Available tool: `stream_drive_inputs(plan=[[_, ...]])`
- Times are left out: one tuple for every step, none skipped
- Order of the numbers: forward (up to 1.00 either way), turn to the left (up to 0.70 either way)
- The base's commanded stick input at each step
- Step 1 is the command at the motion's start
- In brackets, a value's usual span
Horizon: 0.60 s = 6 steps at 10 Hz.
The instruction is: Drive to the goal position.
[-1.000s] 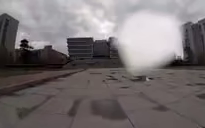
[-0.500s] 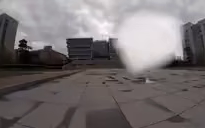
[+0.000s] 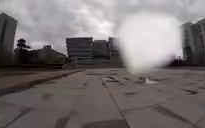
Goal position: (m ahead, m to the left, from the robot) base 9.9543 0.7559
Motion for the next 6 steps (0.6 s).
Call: stream_drive_inputs(plan=[[0.70,0.00],[0.70,0.00],[0.70,0.00],[0.70,0.00],[0.70,0.00],[0.70,0.00]])
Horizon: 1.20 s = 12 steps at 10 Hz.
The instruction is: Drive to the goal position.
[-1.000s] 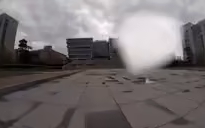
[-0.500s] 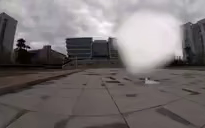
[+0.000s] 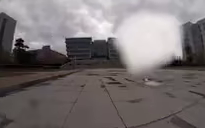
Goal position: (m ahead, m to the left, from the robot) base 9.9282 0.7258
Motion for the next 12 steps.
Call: stream_drive_inputs(plan=[[0.70,0.00],[0.70,0.00],[0.70,0.00],[0.70,0.00],[0.70,0.00],[0.70,0.00],[0.70,0.00],[0.70,0.00],[0.70,0.00],[0.70,0.00],[0.70,0.01],[0.70,0.01]])
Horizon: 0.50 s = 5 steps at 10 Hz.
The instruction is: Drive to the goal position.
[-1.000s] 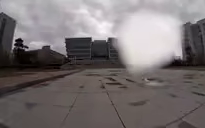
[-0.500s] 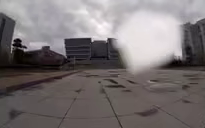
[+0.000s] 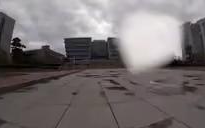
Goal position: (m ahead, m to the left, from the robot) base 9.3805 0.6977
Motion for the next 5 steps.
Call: stream_drive_inputs(plan=[[0.70,0.02],[0.70,0.01],[0.70,0.02],[0.70,0.00],[0.70,0.00]])
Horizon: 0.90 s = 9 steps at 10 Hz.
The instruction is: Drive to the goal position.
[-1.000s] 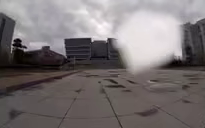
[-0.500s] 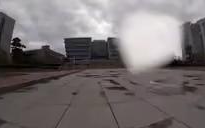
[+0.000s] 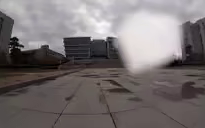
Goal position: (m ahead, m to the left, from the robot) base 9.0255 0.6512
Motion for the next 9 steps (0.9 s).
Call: stream_drive_inputs(plan=[[0.70,0.00],[0.70,0.00],[0.70,0.00],[0.70,0.00],[0.70,0.00],[0.70,0.00],[0.70,0.00],[0.70,0.00],[0.70,0.00]])
